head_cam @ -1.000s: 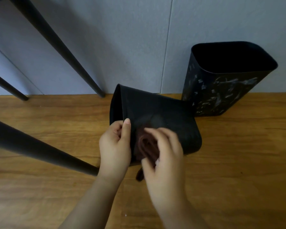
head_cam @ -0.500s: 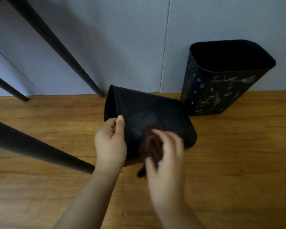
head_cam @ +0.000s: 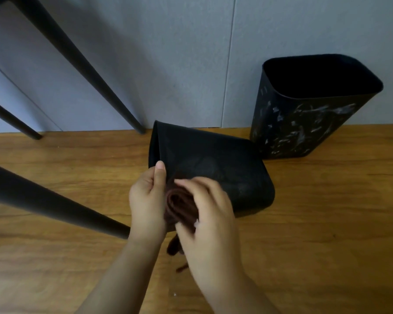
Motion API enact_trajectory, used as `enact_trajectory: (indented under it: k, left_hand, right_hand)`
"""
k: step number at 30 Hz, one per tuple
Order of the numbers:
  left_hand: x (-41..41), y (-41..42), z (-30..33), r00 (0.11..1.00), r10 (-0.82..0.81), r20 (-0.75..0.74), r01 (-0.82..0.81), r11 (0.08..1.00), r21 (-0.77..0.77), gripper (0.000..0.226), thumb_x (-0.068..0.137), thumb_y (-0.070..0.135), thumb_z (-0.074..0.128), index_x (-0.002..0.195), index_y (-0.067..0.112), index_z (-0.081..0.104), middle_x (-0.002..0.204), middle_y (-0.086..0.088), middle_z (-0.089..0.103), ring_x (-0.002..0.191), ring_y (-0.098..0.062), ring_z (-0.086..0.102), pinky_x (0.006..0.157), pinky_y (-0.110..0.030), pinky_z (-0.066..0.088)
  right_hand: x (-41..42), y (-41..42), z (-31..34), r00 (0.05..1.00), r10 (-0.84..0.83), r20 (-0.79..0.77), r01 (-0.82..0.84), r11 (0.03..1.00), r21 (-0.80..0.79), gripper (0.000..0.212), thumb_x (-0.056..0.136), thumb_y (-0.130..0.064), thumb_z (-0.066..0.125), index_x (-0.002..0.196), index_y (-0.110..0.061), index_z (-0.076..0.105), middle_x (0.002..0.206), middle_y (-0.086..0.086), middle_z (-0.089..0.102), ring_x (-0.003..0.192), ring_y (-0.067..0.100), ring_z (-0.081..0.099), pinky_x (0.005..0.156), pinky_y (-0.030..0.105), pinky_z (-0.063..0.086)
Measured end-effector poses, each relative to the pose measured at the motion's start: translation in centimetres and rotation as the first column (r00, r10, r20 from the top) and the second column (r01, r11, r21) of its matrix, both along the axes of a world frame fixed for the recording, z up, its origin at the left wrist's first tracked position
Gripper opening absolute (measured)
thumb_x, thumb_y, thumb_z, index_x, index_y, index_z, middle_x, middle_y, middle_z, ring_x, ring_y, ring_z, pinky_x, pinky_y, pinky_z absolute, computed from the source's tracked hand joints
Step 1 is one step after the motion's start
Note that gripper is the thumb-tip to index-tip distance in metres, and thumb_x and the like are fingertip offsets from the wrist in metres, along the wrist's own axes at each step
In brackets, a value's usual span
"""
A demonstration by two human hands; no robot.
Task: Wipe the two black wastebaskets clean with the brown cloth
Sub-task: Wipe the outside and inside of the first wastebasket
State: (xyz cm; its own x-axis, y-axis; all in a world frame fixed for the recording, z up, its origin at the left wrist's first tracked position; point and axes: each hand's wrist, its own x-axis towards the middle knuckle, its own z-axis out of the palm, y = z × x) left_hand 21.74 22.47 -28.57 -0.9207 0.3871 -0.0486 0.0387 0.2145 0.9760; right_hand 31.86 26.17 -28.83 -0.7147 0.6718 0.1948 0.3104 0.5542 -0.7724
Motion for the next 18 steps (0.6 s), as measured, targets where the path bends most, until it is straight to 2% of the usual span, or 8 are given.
enact_trajectory:
  k: [3, 6, 8, 10, 12, 15, 18]
  left_hand:
    - [0.0, -0.3, -0.2, 1.0, 0.002, -0.026, -0.003, 0.998, -0.057, 0.051, 0.101, 0.038, 0.039, 0.072, -0.003, 0.05, 0.064, -0.021, 0.051, 0.058, -0.035, 0.048, 0.059, -0.044, 0.046]
    - [0.1, -0.1, -0.3, 0.998, 0.004, -0.058, -0.01, 0.995, -0.104, 0.05, 0.101, 0.037, 0.037, 0.079, -0.005, 0.053, 0.066, -0.011, 0.05, 0.059, -0.023, 0.045, 0.058, -0.035, 0.041]
    - [0.2, -0.1, -0.4, 0.998, 0.005, -0.062, -0.012, 0.994, -0.113, 0.05, 0.1, 0.038, 0.037, 0.081, -0.004, 0.055, 0.067, -0.014, 0.051, 0.059, -0.026, 0.046, 0.058, -0.035, 0.041]
    - [0.3, -0.1, -0.5, 0.996, -0.002, -0.094, -0.009, 0.993, -0.116, 0.05, 0.101, 0.038, 0.037, 0.079, -0.003, 0.055, 0.068, -0.022, 0.051, 0.06, -0.033, 0.048, 0.057, -0.036, 0.042]
    - [0.5, -0.1, -0.5, 0.989, -0.017, -0.145, 0.002, 0.994, -0.108, 0.049, 0.101, 0.035, 0.037, 0.076, -0.003, 0.054, 0.068, -0.025, 0.051, 0.06, -0.035, 0.049, 0.056, -0.038, 0.042]
    - [0.4, -0.5, -0.7, 0.989, -0.031, -0.144, 0.018, 0.996, -0.092, 0.046, 0.101, 0.035, 0.038, 0.075, 0.003, 0.058, 0.066, -0.02, 0.058, 0.062, -0.035, 0.056, 0.059, -0.046, 0.049]
    - [0.4, -0.9, -0.8, 0.99, -0.008, -0.142, -0.012, 0.99, -0.137, 0.048, 0.1, 0.038, 0.038, 0.078, 0.001, 0.059, 0.072, -0.023, 0.058, 0.067, -0.035, 0.057, 0.062, -0.049, 0.051]
  right_hand:
    - [-1.3, 2.3, 0.2, 0.999, 0.032, 0.017, -0.032, 0.999, 0.019, 0.053, 0.078, -0.029, 0.055, 0.13, -0.036, 0.051, 0.131, -0.017, 0.046, 0.124, 0.005, 0.042, 0.102, 0.033, 0.045]
    - [-1.5, 5.3, -0.8, 0.993, -0.103, 0.062, 0.103, 0.995, 0.0, 0.051, 0.084, -0.024, 0.063, 0.133, -0.031, 0.049, 0.131, -0.012, 0.05, 0.122, 0.009, 0.048, 0.099, 0.035, 0.048]
    - [-1.0, 6.3, -1.2, 0.971, -0.215, 0.105, 0.219, 0.975, -0.026, 0.053, 0.086, -0.024, 0.065, 0.135, -0.03, 0.048, 0.13, -0.01, 0.05, 0.119, 0.011, 0.051, 0.096, 0.033, 0.051]
    - [-0.5, 5.8, -1.0, 0.963, -0.238, 0.126, 0.239, 0.971, 0.014, 0.054, 0.084, -0.025, 0.065, 0.135, -0.031, 0.048, 0.13, -0.01, 0.048, 0.118, 0.011, 0.051, 0.094, 0.033, 0.052]
    - [-0.6, 4.3, -0.1, 0.984, -0.159, 0.081, 0.158, 0.987, 0.023, 0.051, 0.082, -0.026, 0.064, 0.131, -0.032, 0.051, 0.13, -0.011, 0.048, 0.119, 0.01, 0.05, 0.096, 0.033, 0.05]
    - [-1.6, 2.7, 0.8, 1.0, 0.021, 0.009, -0.021, 1.0, 0.007, 0.05, 0.079, -0.031, 0.057, 0.129, -0.033, 0.054, 0.127, -0.014, 0.049, 0.119, 0.007, 0.048, 0.098, 0.032, 0.048]
    - [-1.6, 4.1, -0.6, 0.999, -0.037, 0.02, 0.038, 0.999, -0.013, 0.05, 0.082, -0.027, 0.059, 0.131, -0.034, 0.05, 0.129, -0.015, 0.048, 0.119, 0.006, 0.05, 0.097, 0.033, 0.05]
